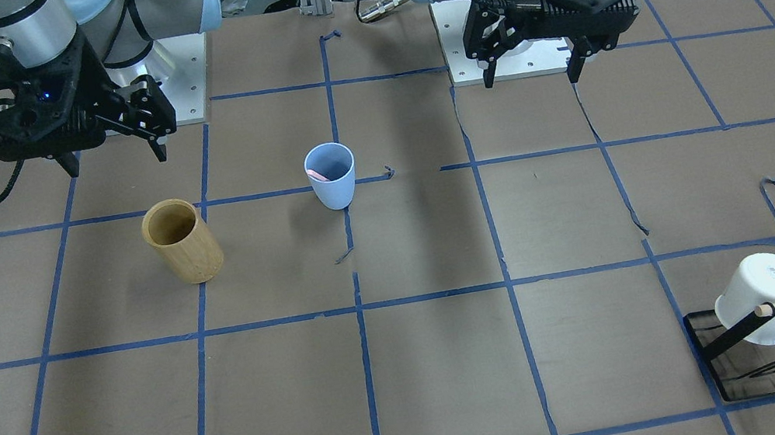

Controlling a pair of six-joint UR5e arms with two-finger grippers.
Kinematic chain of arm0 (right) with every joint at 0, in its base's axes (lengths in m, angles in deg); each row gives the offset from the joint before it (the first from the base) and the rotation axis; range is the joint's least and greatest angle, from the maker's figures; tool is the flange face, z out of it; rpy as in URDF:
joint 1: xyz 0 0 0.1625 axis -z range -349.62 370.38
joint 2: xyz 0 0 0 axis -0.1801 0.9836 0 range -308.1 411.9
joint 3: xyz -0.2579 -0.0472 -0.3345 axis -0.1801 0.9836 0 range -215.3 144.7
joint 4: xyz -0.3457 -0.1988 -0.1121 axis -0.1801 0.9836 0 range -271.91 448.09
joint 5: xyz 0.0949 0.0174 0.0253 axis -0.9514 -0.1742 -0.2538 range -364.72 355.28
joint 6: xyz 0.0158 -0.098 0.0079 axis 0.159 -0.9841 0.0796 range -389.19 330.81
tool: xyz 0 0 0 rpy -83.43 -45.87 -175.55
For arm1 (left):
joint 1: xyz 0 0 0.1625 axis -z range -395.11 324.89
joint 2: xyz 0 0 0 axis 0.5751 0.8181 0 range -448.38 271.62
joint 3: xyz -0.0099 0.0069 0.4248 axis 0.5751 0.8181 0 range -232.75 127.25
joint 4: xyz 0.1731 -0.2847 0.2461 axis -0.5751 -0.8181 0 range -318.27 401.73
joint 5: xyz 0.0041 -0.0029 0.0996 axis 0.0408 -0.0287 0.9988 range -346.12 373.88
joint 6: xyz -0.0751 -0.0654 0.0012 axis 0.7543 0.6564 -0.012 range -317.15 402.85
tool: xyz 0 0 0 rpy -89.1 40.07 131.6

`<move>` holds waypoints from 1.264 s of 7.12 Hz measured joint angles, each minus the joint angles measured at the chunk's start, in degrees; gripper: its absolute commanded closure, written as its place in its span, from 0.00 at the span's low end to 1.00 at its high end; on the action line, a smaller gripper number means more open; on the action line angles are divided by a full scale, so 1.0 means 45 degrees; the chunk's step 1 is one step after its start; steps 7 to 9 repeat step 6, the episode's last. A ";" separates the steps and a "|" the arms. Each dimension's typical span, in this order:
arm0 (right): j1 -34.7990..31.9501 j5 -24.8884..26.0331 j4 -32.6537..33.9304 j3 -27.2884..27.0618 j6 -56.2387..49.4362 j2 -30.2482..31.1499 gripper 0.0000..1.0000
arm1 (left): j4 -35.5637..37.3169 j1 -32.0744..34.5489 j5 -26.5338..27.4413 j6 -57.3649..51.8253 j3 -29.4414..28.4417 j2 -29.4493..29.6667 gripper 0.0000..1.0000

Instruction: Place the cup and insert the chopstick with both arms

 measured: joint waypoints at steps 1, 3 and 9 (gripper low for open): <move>0.0008 -0.0041 -0.0037 0.0003 -0.0014 0.0029 0.00 | 0.0009 0.0008 -0.0011 0.0004 0.0000 0.0007 0.00; 0.0015 -0.0126 -0.0177 0.0016 -0.0020 0.0185 0.00 | 0.0007 -0.0002 0.0009 -0.0002 0.0000 0.0002 0.00; -0.0001 -0.0145 -0.0312 0.0008 0.0043 0.0281 0.00 | -0.0038 -0.0012 0.0030 -0.0004 0.0005 -0.0028 0.00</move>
